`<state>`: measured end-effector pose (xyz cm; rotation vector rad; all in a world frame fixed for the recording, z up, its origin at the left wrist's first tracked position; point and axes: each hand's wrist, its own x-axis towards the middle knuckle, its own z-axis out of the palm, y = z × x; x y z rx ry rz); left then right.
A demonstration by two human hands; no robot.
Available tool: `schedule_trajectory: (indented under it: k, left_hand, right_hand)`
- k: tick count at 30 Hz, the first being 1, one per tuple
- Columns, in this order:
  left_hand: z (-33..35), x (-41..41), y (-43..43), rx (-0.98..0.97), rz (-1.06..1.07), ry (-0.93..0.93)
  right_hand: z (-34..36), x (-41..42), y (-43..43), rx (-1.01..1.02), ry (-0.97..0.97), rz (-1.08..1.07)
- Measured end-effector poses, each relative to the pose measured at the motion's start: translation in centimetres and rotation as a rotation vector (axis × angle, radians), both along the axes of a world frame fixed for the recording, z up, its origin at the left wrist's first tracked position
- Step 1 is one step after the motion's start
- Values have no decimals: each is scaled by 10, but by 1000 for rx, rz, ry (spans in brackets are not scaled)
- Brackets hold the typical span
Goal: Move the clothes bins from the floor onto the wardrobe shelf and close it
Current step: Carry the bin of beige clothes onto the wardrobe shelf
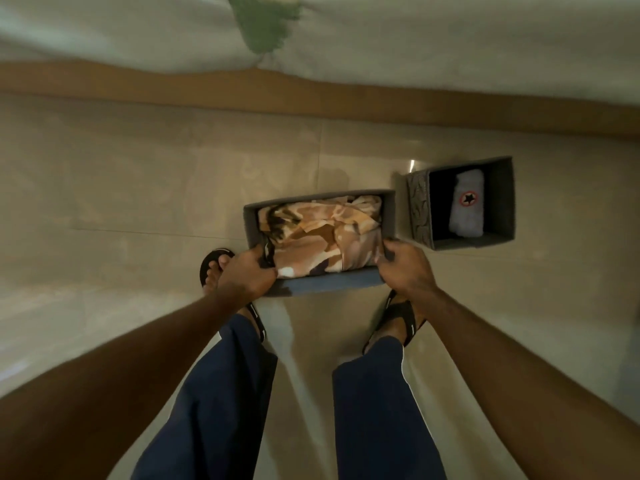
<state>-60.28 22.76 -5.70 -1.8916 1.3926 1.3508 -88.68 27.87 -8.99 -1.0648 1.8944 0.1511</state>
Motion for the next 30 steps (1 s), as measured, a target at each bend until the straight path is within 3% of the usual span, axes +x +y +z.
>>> schedule_trajectory:
  k: [4, 15, 23, 30]
  left_hand:
    - [41, -2, 8, 62, -70, -53]
    - [308, -115, 14, -70, -135, 142]
    - [450, -116, 14, -156, -431, 267]
    - [539, -130, 41, -154, -661, 331]
  right_hand:
    - [73, -19, 33, 34, -5, -11]
    - [332, -72, 123, 67, 57, -318]
    - [491, -16, 189, -98, 62, -760]
    - [558, 43, 262, -257, 99, -1063]
